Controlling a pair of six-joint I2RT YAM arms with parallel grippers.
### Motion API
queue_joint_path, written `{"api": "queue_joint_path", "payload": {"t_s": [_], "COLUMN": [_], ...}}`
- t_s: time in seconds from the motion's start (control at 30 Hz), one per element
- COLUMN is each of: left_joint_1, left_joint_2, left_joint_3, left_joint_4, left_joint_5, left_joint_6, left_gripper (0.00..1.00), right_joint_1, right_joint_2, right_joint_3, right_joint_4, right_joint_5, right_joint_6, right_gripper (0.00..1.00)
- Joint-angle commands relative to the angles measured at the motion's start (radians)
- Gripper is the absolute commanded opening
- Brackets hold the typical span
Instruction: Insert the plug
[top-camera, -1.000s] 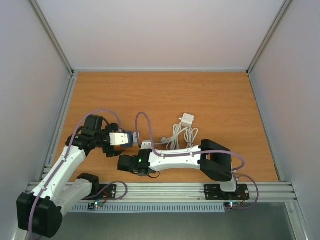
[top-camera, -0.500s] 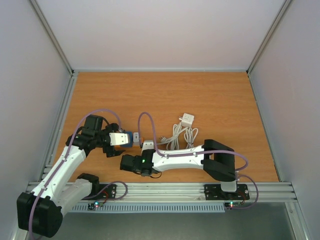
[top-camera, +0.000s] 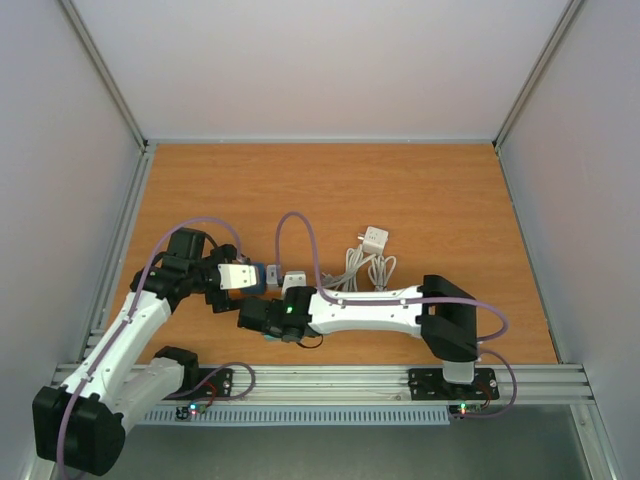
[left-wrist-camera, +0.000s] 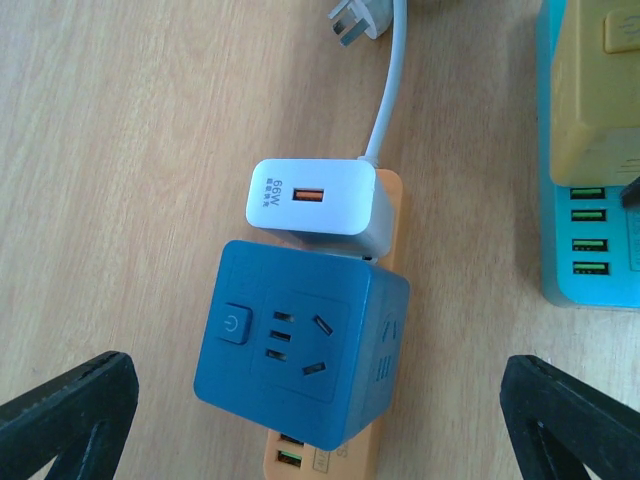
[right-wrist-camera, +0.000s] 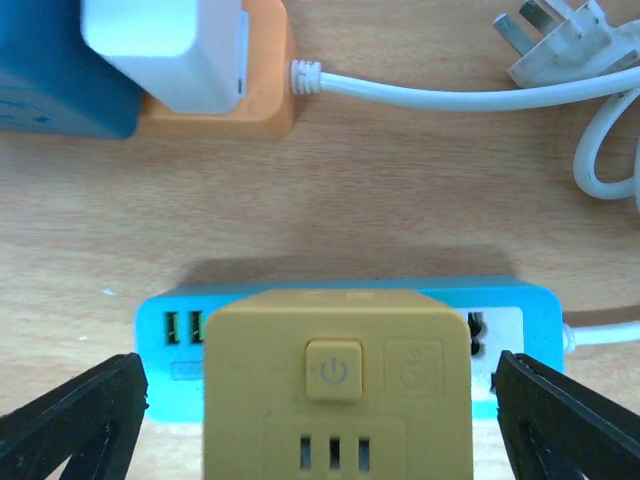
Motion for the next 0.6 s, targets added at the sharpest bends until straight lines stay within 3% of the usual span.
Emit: {"api": "queue_joint_path", "payload": {"t_s": [0.0,0.43,0.57], "left_joint_1": [0.006,0.006,0.006], "left_joint_2": [-0.013,0.002,0.004], "left_joint_3": [0.031,0.055,0.064], "left_joint_4": [0.001,0.001,-0.001], "left_joint_5": [0.003,0.008,0.007], "left_joint_6": [0.014,0.000,-0.003], "left_gripper": [1.00,1.00,1.00], "right_joint_1": [0.018,0.017,0.015], "right_joint_2": [-0.098,-0.148,-0.136], "right_joint_3": [0.020,-0.120,-0.161], "right_joint_4": [0.000,0.050,0.067], "right_joint_5": [0.003,-0.003,-0.023], "right_joint_6": [-0.013,-0.006,-0.011], "right_gripper": [0.93,0.44,0.39]}}
